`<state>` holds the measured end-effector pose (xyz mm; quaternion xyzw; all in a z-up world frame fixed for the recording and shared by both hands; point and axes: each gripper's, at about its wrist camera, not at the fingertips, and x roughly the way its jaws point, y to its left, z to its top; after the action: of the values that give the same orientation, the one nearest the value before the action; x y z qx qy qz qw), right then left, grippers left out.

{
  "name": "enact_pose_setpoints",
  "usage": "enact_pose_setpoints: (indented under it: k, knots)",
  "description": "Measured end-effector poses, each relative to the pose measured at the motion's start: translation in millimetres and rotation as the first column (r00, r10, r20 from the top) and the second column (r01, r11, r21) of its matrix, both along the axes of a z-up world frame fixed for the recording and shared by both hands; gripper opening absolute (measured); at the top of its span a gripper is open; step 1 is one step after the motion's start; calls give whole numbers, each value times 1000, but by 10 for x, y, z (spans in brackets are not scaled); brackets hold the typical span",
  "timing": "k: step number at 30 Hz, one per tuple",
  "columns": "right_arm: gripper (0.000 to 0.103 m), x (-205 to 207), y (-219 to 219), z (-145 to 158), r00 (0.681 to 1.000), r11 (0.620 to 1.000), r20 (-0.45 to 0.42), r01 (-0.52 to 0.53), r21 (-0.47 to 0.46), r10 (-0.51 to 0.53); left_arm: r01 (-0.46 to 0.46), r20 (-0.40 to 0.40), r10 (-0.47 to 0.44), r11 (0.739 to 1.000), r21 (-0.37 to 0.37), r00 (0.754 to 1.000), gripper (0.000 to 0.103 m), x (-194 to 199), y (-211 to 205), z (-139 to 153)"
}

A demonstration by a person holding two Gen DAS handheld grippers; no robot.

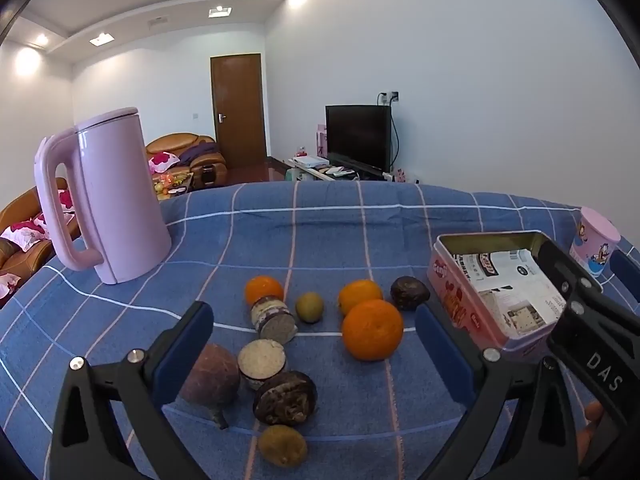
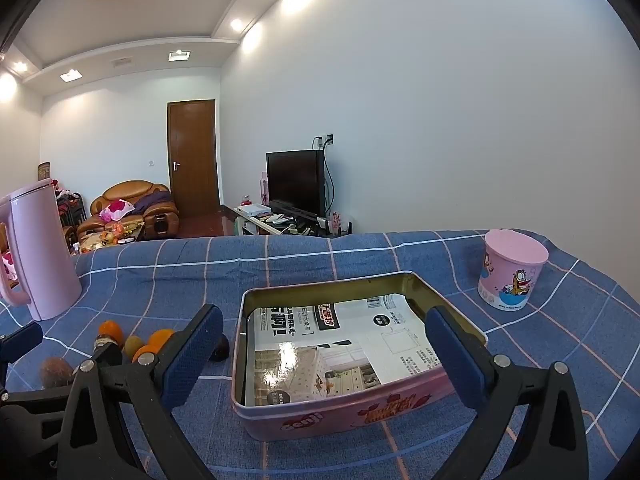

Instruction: Organize fruits

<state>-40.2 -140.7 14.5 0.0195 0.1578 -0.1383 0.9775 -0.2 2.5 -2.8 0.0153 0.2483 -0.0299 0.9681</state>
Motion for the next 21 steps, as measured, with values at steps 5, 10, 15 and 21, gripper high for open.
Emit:
enact_pose_setpoints:
  k: [5,10,15,21]
  knots:
    - [102,7,-2,-2,1000,1000,-1,0,1,0,0,0,0,1000,-2,1000,103,5,7,7]
    - [102,9,-3,-3,1000,1000,-1,0,2,0,1,1,-1,1000,-2,1000,103,4,10,4]
    - [102,9,0,-2,1000,1000,-1,0,2,0,2,3,-2,1000,0,1000,103,4,17,4]
    - [102,9,-3,-2,1000,1000,-1,0,3,0,1,3,-1,1000,-2,1000,103,3,17,5]
